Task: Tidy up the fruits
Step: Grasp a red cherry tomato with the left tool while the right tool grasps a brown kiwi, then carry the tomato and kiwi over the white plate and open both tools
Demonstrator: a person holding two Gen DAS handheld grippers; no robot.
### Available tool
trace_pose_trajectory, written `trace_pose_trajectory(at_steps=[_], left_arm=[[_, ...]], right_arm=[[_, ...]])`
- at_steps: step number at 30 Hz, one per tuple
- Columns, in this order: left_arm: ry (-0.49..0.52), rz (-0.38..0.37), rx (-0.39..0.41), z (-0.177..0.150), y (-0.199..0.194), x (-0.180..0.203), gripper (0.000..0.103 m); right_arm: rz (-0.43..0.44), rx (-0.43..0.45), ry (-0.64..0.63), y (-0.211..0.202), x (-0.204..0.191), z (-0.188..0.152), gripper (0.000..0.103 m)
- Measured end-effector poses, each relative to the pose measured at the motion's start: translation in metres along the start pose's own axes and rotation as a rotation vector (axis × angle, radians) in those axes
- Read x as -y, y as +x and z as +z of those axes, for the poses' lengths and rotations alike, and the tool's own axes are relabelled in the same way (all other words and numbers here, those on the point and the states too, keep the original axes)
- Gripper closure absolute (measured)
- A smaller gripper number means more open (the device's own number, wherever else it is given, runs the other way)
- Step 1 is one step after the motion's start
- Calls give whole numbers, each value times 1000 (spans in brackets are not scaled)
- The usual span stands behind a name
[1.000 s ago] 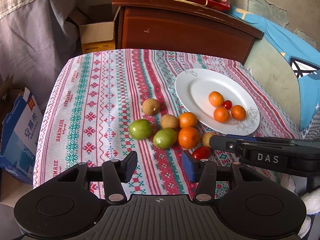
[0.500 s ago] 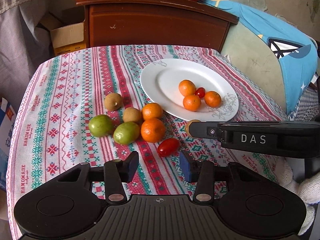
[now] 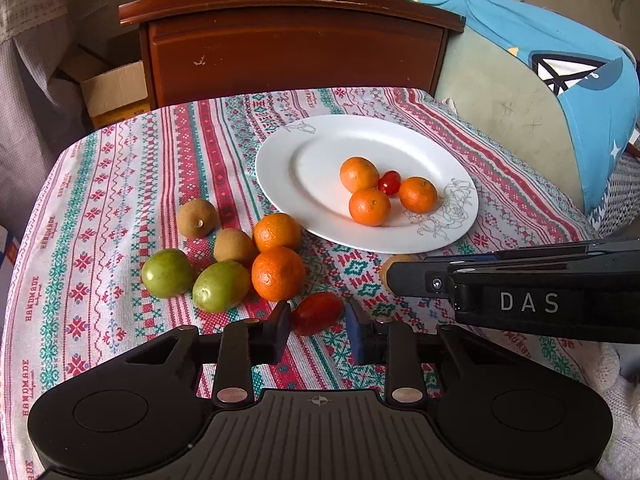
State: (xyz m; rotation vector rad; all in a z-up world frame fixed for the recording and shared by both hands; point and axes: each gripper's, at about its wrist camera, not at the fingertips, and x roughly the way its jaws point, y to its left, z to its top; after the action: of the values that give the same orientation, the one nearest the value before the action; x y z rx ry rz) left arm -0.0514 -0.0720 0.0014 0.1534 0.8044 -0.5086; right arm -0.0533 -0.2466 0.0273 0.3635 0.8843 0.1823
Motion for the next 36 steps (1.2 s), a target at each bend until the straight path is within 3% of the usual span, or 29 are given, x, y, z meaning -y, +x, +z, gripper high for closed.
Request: trace_pose_trajectory(at_steps=[17, 29, 36], left_arm=[[4, -12, 33, 3, -13, 4, 79], [-62, -32, 173, 57, -32, -6, 79], [-97, -29, 189, 83, -11, -13, 79]], right_arm=[[17, 21, 5, -8, 0, 8, 78], [-23, 196, 1, -39, 15, 63, 78], [-62, 165, 43, -21, 41, 77, 77]])
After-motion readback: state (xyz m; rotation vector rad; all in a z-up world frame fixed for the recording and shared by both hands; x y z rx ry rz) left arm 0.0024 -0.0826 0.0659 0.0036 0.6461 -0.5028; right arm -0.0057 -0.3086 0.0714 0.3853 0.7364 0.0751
